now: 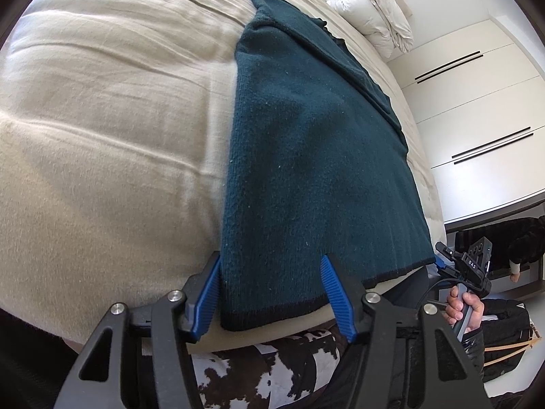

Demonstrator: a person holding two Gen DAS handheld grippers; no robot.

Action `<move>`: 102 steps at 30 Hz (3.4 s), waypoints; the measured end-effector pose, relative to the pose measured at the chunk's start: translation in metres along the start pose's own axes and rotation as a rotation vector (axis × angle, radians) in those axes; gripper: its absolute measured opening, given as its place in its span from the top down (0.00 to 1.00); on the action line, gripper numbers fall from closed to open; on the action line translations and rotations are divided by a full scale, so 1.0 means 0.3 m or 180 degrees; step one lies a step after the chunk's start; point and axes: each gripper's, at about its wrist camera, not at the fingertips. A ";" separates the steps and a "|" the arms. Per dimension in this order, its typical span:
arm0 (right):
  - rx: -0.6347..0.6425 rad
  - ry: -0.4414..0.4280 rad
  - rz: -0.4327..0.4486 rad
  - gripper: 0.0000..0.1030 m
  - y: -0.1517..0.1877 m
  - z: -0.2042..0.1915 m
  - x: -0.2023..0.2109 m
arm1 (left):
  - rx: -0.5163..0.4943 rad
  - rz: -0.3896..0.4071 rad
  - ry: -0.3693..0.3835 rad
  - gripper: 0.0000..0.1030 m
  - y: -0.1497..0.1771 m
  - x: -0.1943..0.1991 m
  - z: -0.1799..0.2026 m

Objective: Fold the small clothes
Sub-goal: 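Grasp the sweater hem with the left gripper while the right gripper grasps the hem too, then lift the hem with both grippers and fold it toward the collar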

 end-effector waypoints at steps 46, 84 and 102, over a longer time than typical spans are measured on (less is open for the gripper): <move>-0.0001 -0.0566 0.0223 0.94 -0.027 -0.099 0.081 | 0.0098 0.0416 0.0617 0.94 -0.067 0.161 0.013; -0.0343 -0.1068 0.1015 0.94 -0.543 -0.274 0.018 | 0.0906 0.0905 0.1224 0.94 -0.502 0.172 -0.045; -0.0378 -0.0724 0.1051 0.94 -0.894 -0.332 -0.275 | 0.1281 0.0970 0.1227 0.94 -0.959 0.018 -0.069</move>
Point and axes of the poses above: each gripper's, at about its wrist camera, not at the fingertips, and x roughly against the way its jaws point, z to its right, y to its underside, and after that the axes turned 1 degree about z, right-handed
